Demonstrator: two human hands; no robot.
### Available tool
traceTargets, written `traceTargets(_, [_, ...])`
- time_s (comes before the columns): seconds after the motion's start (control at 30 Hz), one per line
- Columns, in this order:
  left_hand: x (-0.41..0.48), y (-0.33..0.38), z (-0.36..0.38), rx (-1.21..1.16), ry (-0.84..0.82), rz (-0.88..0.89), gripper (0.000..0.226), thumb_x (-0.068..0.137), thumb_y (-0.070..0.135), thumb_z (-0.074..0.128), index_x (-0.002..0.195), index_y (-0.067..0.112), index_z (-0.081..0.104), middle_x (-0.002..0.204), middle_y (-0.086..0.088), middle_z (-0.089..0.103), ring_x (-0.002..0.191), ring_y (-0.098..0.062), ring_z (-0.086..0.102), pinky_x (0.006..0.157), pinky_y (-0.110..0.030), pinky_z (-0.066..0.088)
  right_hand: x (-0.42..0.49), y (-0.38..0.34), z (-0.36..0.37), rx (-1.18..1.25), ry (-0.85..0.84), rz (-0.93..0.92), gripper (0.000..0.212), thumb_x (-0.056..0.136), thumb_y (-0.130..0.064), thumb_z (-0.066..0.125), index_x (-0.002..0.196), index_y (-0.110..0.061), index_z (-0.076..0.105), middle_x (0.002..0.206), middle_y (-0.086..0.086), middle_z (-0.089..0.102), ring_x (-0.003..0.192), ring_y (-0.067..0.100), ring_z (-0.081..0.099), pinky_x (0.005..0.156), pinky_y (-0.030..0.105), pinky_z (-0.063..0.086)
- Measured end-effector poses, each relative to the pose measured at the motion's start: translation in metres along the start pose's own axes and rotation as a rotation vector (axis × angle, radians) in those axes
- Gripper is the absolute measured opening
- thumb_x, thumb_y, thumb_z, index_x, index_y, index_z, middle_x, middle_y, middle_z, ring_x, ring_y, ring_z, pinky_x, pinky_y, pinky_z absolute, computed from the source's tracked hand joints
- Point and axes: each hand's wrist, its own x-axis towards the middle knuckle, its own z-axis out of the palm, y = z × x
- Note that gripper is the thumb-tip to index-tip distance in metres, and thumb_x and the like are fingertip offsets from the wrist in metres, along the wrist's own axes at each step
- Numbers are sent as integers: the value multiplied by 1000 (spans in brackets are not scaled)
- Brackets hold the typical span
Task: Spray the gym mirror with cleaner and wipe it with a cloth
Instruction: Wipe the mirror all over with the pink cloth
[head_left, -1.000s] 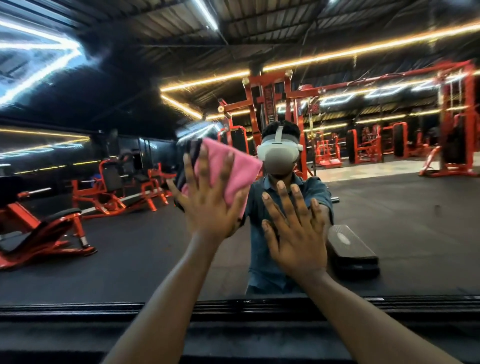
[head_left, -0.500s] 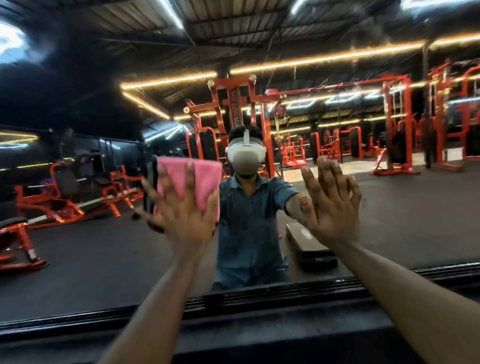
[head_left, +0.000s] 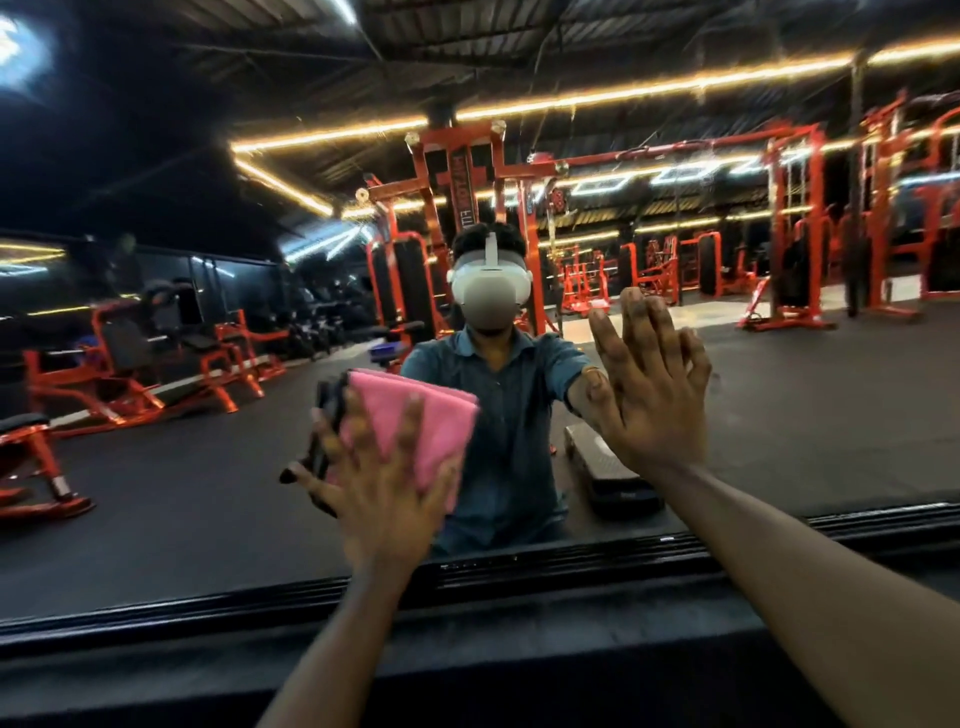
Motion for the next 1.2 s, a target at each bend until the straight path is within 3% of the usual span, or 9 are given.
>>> traceTargets(0.17, [110, -7, -34, -101, 163, -346, 84, 93, 87, 13, 164, 43, 10, 174, -17, 4, 157, -50, 2, 109, -84, 10, -1, -1, 4, -1, 10, -6, 62, 105, -48, 32, 164, -31, 24, 174, 3, 10, 161, 23, 6, 127, 53, 11])
traceTargets(0.33, [81, 58, -26, 2, 65, -148, 85, 93, 87, 12, 165, 41, 10, 173, -20, 1, 156, -51, -3, 110, -85, 4, 0, -3, 2, 6, 9, 0, 62, 106, -49, 32, 165, -32, 21, 174, 2, 10, 161, 22, 5, 127, 54, 11])
traceTargets(0.47, [-23, 25, 0, -95, -97, -114, 85, 95, 82, 27, 166, 39, 6, 172, -17, -14, 155, -51, -12, 107, -89, 4, 0, -2, -1, 24, 13, 9, 63, 106, -49, 34, 165, -33, 19, 175, 1, 9, 161, 22, 6, 127, 52, 10])
traceTargets(0.63, [-18, -63, -4, -194, -85, -473, 91, 91, 87, 18, 164, 40, -7, 172, -18, -17, 155, -53, -8, 105, -90, 13, 0, -1, 0, -6, 28, 4, 63, 106, -46, 37, 165, -34, 18, 174, 2, 10, 161, 23, 8, 127, 51, 10])
traceTargets(0.77, [24, -58, -8, -359, 71, -733, 88, 91, 86, 18, 165, 41, 0, 174, -13, -9, 157, -49, -6, 102, -92, 12, -1, -3, 3, -14, 50, 1, 64, 105, -44, 39, 165, -32, 20, 174, 4, 12, 161, 24, 9, 127, 53, 12])
traceTargets(0.87, [-29, 4, 7, -273, -68, -647, 81, 99, 74, 18, 165, 36, -8, 172, -24, -5, 155, -55, -2, 102, -91, 18, -2, -3, 3, -13, 53, 10, 63, 106, -45, 38, 165, -33, 21, 174, 3, 12, 161, 24, 9, 126, 53, 13])
traceTargets(0.97, [-78, 47, 19, -258, -242, -399, 91, 94, 84, 14, 166, 33, -7, 169, -25, -18, 153, -56, -13, 102, -90, 11, -3, -4, 4, -12, 51, 13, 63, 106, -48, 35, 165, -34, 19, 174, 2, 11, 161, 23, 8, 126, 53, 13])
traceTargets(1.1, [-67, 10, 14, -187, -277, -271, 97, 87, 91, 17, 161, 41, -20, 168, -21, -26, 153, -54, -16, 102, -90, 10, 0, -1, 2, -26, 49, 12, 62, 107, -48, 34, 165, -34, 18, 174, 2, 12, 161, 23, 9, 126, 52, 13])
traceTargets(1.2, [-49, -37, 6, -237, -272, -487, 96, 79, 96, 6, 153, 48, -31, 170, -20, -21, 155, -51, -12, 104, -90, 12, -1, 0, 3, -36, 52, 7, 63, 106, -48, 34, 165, -34, 18, 174, 3, 11, 161, 23, 8, 127, 51, 11])
